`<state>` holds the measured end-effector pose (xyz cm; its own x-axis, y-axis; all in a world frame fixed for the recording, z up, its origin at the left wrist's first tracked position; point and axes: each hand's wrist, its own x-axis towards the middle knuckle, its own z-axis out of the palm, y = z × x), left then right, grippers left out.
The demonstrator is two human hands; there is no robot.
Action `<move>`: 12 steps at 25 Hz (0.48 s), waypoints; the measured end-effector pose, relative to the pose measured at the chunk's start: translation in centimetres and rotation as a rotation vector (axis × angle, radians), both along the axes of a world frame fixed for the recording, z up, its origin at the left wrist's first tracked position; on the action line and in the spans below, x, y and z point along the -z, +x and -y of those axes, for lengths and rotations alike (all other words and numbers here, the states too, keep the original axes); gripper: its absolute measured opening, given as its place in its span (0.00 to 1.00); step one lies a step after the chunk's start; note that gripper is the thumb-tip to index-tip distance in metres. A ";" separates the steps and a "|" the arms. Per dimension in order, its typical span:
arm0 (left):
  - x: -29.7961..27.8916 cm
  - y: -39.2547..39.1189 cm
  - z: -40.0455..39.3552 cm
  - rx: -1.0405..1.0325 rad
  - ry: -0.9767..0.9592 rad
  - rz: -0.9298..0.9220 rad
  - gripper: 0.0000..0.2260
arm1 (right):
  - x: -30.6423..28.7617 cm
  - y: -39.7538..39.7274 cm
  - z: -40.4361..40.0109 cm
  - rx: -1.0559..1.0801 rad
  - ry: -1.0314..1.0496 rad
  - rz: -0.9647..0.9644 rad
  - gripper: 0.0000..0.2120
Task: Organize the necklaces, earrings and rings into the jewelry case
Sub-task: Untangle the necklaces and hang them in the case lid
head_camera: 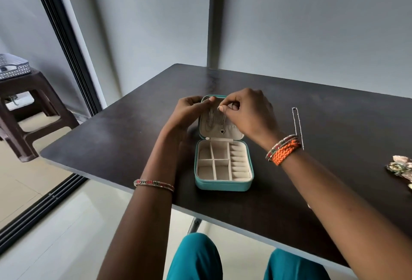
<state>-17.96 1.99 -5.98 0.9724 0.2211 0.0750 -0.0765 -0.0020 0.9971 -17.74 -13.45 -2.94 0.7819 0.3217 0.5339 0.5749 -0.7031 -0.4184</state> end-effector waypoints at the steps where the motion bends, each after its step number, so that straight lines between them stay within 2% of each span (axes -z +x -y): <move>1: 0.1 0.0 0.0 0.000 -0.011 -0.014 0.13 | 0.0 -0.1 0.0 0.028 -0.037 0.041 0.05; 6: 0.0 -0.2 0.5 0.021 -0.034 0.002 0.14 | 0.0 -0.2 0.1 0.092 -0.153 0.144 0.07; 12: -0.2 -0.4 0.5 0.060 -0.022 0.020 0.13 | -0.1 0.0 -0.1 0.092 -0.122 0.138 0.07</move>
